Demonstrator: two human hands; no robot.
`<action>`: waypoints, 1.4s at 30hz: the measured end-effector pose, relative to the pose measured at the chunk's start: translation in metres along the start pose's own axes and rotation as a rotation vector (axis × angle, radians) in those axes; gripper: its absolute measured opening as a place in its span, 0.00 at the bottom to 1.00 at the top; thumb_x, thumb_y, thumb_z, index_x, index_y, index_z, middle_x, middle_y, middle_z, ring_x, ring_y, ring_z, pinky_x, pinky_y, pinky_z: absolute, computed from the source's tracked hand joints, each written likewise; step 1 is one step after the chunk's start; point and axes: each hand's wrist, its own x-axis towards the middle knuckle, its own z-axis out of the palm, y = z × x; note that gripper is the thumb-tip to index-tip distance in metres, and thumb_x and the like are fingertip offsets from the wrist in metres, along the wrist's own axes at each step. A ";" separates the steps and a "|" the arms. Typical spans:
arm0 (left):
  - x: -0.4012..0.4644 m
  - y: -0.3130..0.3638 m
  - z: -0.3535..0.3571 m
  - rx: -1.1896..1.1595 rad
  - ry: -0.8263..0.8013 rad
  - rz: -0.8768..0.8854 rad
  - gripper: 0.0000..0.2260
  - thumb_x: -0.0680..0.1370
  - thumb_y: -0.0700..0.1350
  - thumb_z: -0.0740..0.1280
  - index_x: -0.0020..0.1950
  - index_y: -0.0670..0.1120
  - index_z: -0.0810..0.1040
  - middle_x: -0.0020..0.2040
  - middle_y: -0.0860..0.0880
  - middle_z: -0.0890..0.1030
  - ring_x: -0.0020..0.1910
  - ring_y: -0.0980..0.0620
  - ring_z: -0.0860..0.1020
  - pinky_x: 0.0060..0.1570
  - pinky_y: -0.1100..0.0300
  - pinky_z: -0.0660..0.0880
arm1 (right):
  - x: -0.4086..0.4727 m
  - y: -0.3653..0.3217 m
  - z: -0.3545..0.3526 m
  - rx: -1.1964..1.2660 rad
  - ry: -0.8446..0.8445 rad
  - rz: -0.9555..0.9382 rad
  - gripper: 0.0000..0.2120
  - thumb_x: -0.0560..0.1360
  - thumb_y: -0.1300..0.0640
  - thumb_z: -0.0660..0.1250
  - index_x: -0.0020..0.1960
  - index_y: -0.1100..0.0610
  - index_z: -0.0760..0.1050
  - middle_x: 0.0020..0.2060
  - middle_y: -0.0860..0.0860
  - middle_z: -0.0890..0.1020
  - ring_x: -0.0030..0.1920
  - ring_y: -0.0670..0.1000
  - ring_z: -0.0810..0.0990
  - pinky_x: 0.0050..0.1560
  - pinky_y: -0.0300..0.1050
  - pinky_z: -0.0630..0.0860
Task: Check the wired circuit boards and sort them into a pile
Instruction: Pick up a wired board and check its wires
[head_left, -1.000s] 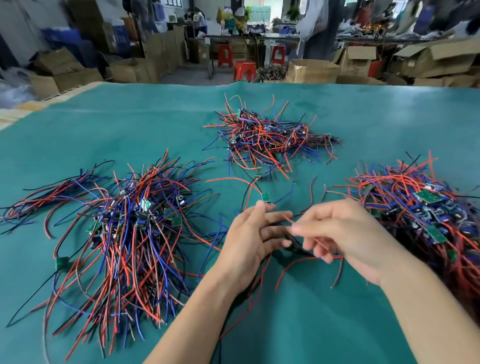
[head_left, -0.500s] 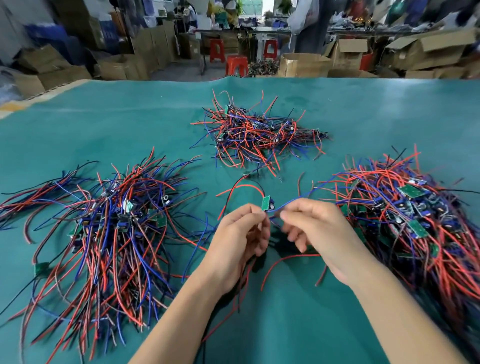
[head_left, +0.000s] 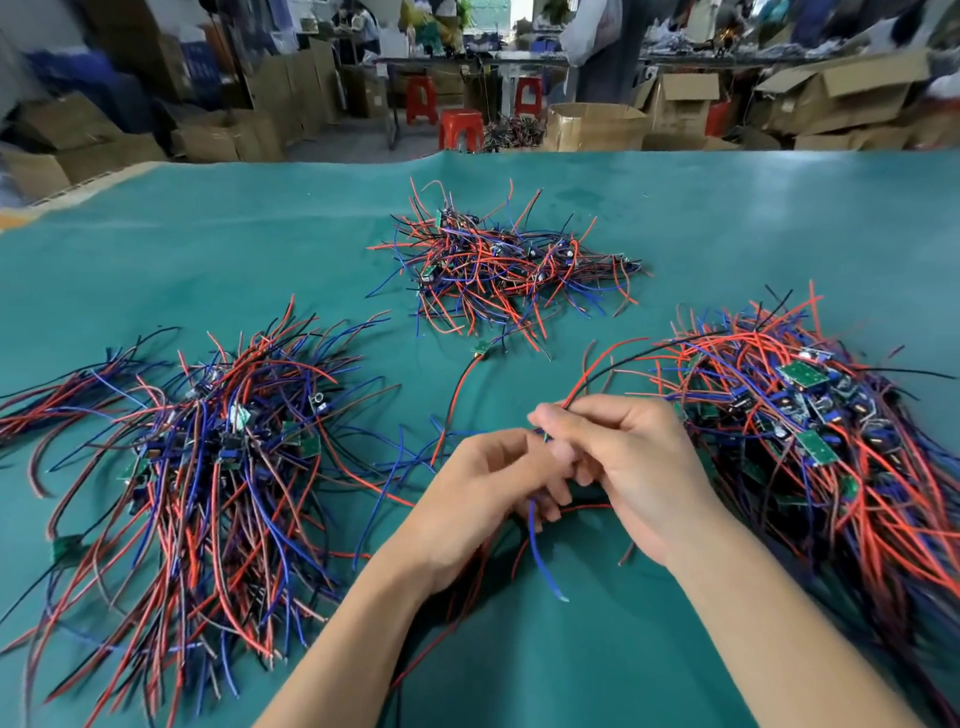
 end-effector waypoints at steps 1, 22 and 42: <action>0.000 -0.001 0.000 0.033 -0.008 0.007 0.10 0.79 0.47 0.69 0.45 0.41 0.81 0.40 0.44 0.80 0.36 0.49 0.76 0.36 0.61 0.74 | -0.001 -0.001 0.001 -0.017 0.017 0.006 0.13 0.71 0.56 0.76 0.34 0.64 0.81 0.26 0.57 0.73 0.26 0.52 0.67 0.28 0.43 0.64; 0.002 -0.002 0.002 0.024 0.113 -0.026 0.15 0.83 0.50 0.61 0.37 0.51 0.75 0.29 0.50 0.69 0.24 0.54 0.62 0.21 0.66 0.58 | 0.004 -0.002 -0.011 0.025 -0.025 0.079 0.07 0.70 0.58 0.77 0.43 0.63 0.86 0.30 0.53 0.79 0.30 0.47 0.76 0.30 0.37 0.73; -0.001 0.004 0.004 0.104 0.006 -0.053 0.14 0.83 0.44 0.61 0.38 0.42 0.74 0.27 0.53 0.58 0.24 0.57 0.54 0.22 0.69 0.54 | 0.013 0.000 -0.036 -0.752 0.718 -0.580 0.05 0.76 0.56 0.70 0.45 0.57 0.83 0.37 0.50 0.85 0.36 0.49 0.80 0.43 0.43 0.74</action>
